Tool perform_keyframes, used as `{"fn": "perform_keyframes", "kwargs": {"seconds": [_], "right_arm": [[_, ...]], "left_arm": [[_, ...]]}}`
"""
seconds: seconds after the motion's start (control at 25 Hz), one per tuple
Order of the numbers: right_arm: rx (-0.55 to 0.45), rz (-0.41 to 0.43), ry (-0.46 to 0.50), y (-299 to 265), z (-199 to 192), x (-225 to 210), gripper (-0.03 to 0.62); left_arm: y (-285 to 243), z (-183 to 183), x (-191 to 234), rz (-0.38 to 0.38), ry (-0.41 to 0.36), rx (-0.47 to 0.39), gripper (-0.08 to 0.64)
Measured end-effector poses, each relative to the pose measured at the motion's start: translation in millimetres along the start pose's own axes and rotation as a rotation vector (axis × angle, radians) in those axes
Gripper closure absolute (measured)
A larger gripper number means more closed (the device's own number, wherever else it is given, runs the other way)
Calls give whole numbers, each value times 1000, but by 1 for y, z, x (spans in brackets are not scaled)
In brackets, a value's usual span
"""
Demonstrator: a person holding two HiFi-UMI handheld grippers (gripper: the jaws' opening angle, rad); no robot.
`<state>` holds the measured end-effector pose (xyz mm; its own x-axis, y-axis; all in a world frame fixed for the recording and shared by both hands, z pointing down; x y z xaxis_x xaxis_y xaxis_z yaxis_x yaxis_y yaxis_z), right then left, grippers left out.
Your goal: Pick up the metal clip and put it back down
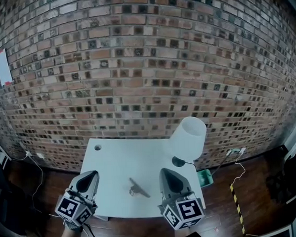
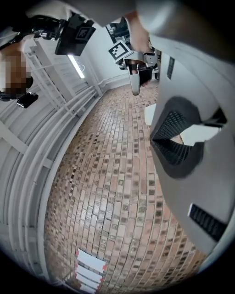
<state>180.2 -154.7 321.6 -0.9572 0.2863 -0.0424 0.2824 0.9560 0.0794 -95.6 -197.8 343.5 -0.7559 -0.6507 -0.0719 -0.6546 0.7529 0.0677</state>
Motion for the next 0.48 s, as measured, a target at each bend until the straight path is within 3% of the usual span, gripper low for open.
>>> {"fn": "perform_keyframes", "kwargs": {"seconds": [0.24, 0.48], "right_arm": [[-26, -18, -35, 4, 1, 8, 611], [-46, -47, -6, 11, 1, 25, 607]], "left_arm": [[7, 7, 1, -2, -4, -20, 566], [23, 5, 7, -14, -8, -7, 566]]}}
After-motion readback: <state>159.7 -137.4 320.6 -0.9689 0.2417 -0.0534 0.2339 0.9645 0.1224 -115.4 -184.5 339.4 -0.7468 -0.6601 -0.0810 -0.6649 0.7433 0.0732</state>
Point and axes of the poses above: the fingertips, and each gripper's own axes: y backward along the fingers, x to its left, z out of its top, the point moved 5 cm from there along y, backward along the fingers, and after that the axes turned 2 degrees about x, right-handed, at the moved point
